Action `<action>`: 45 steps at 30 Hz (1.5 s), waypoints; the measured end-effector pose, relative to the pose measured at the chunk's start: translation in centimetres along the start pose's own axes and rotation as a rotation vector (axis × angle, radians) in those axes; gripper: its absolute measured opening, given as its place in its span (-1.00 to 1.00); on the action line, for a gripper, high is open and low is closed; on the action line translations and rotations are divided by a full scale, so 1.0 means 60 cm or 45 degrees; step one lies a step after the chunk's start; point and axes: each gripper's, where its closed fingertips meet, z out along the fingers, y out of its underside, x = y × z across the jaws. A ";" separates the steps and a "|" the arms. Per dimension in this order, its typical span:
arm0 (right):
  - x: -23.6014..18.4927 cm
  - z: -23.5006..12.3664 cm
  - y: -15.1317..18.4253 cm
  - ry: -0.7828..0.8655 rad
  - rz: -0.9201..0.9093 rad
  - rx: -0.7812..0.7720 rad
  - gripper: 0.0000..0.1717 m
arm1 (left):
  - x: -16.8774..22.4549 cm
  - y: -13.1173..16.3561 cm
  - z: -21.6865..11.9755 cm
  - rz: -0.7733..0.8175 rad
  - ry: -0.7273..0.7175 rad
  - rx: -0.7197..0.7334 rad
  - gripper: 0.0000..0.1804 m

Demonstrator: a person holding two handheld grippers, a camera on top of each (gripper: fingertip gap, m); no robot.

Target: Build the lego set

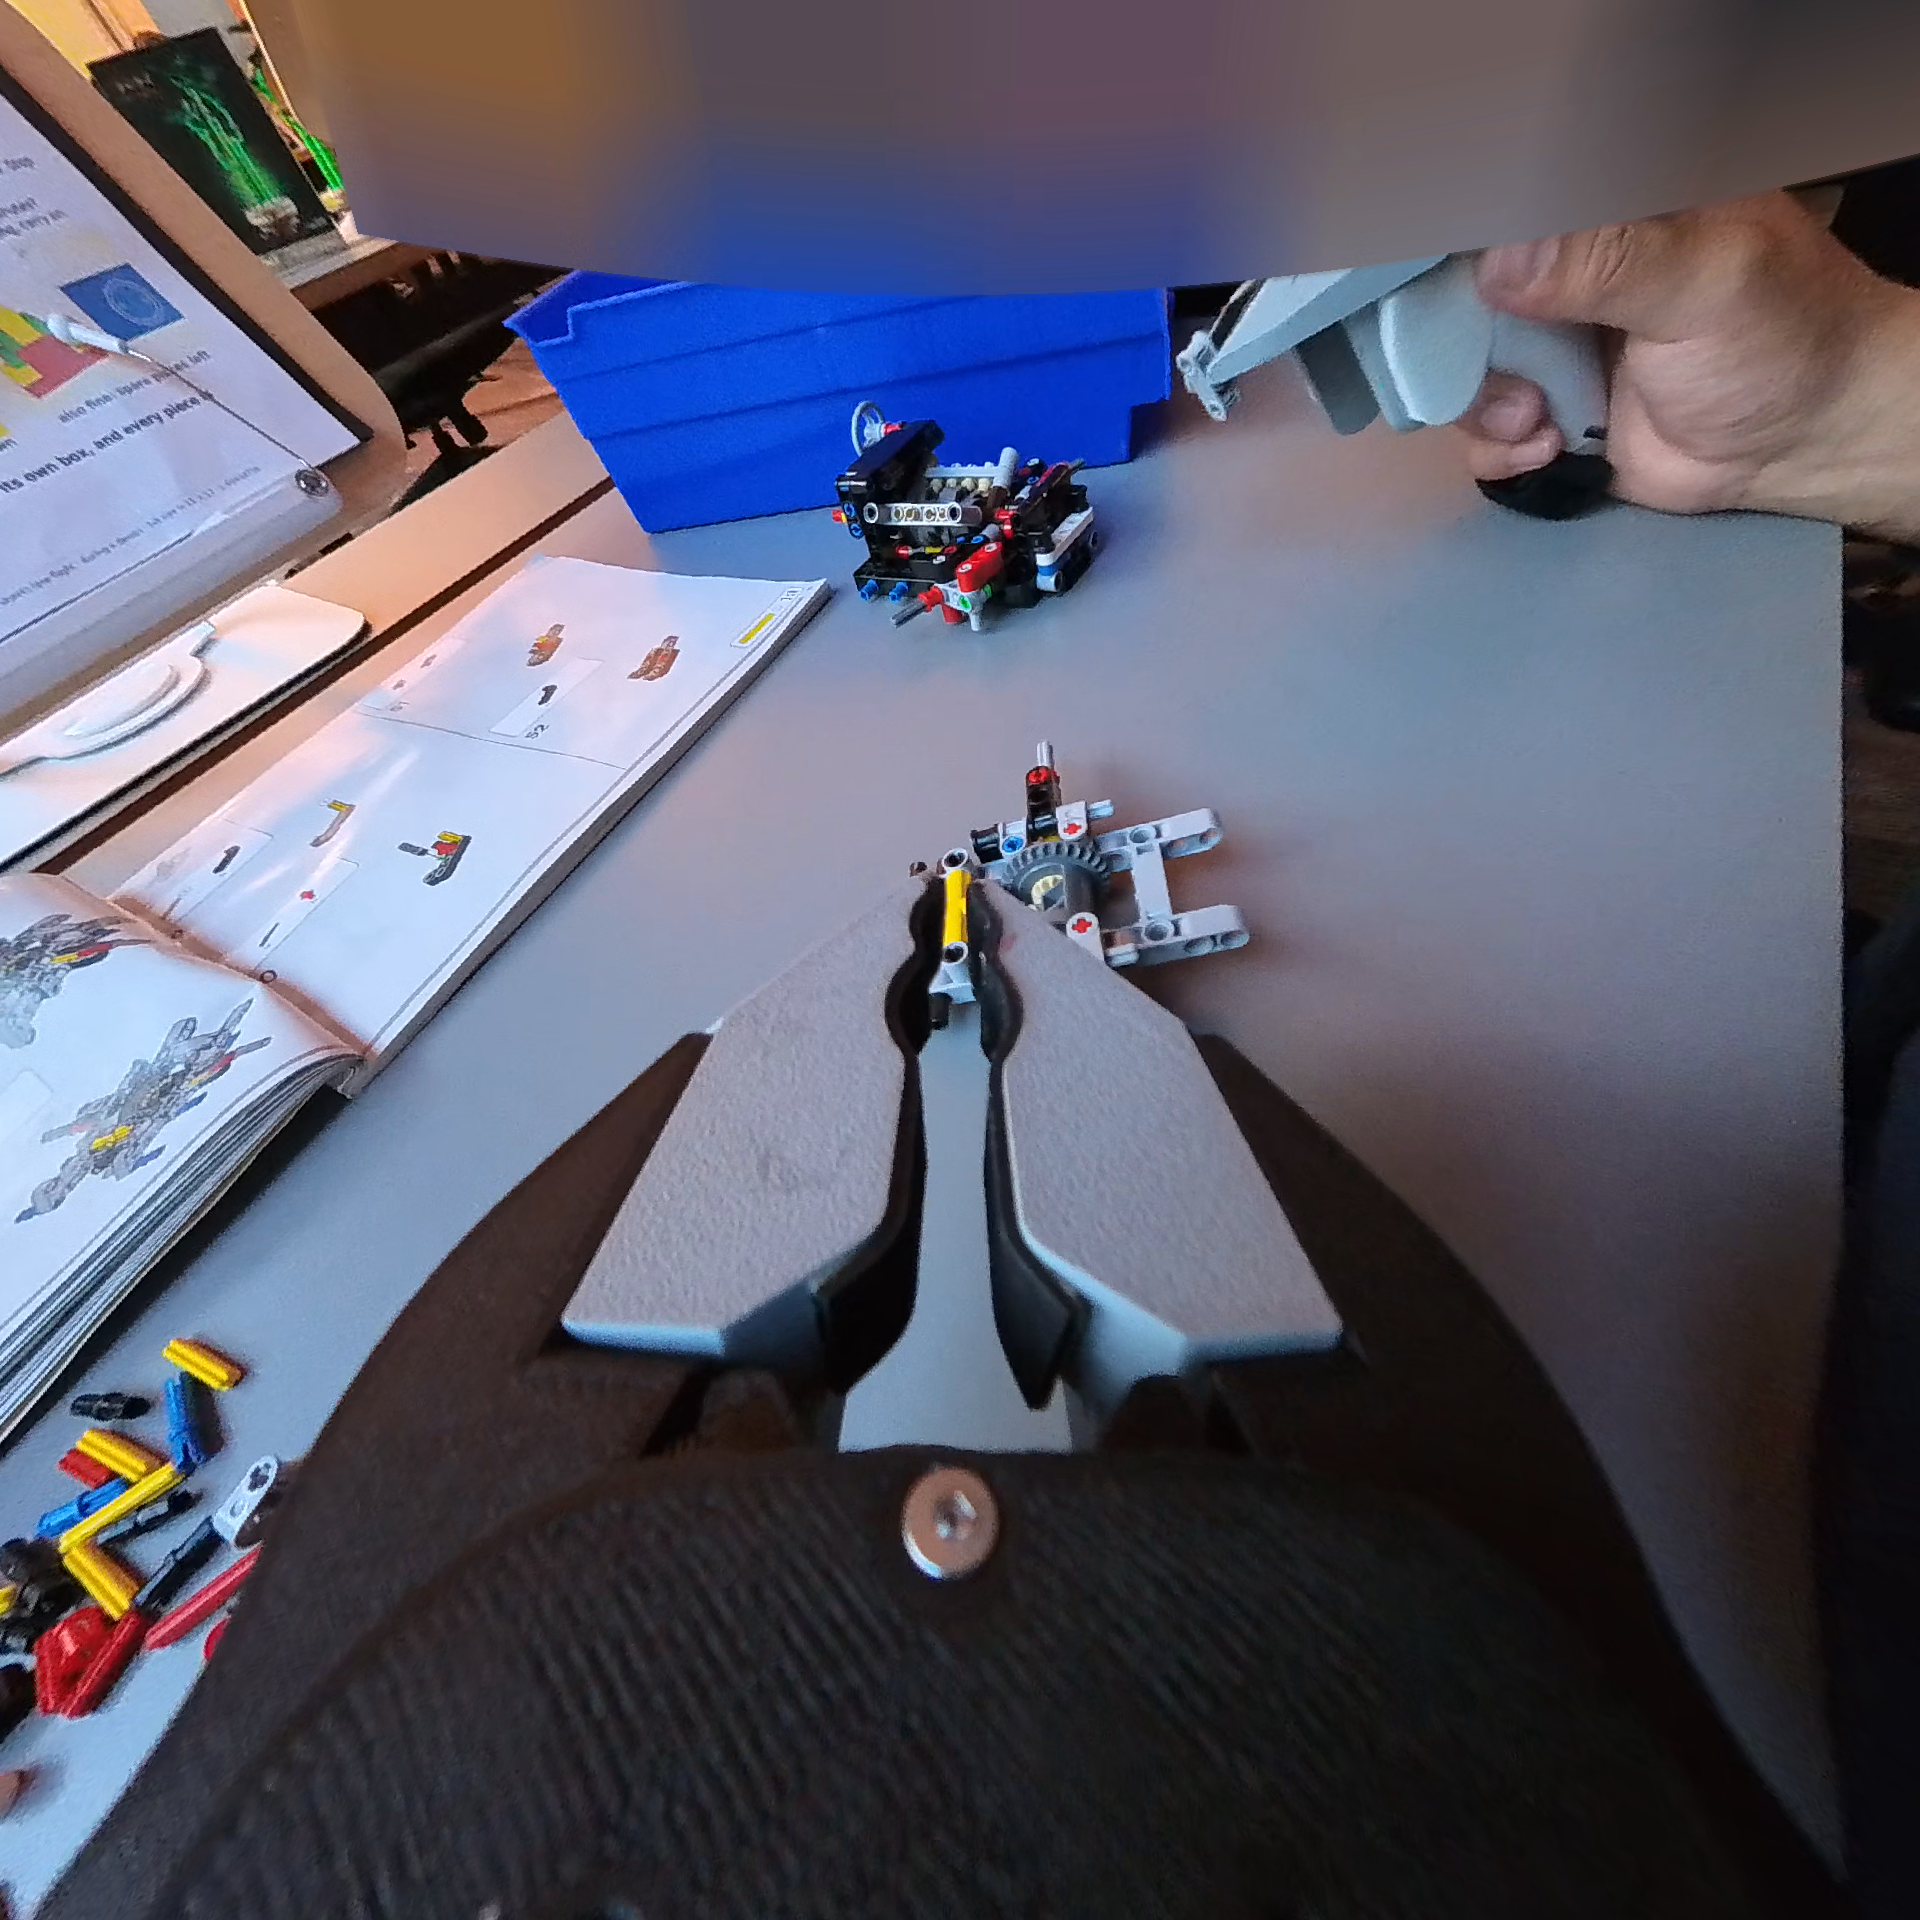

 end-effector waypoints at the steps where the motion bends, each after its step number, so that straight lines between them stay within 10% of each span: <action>1: 0.000 0.000 0.000 -0.002 0.000 -0.002 -0.95 | -0.001 0.000 0.000 -0.003 -0.002 0.002 -0.99; 45: 0.013 -0.018 -0.013 -0.019 0.134 0.095 -0.95 | 0.009 -0.032 -0.028 -0.016 0.076 0.016 -0.79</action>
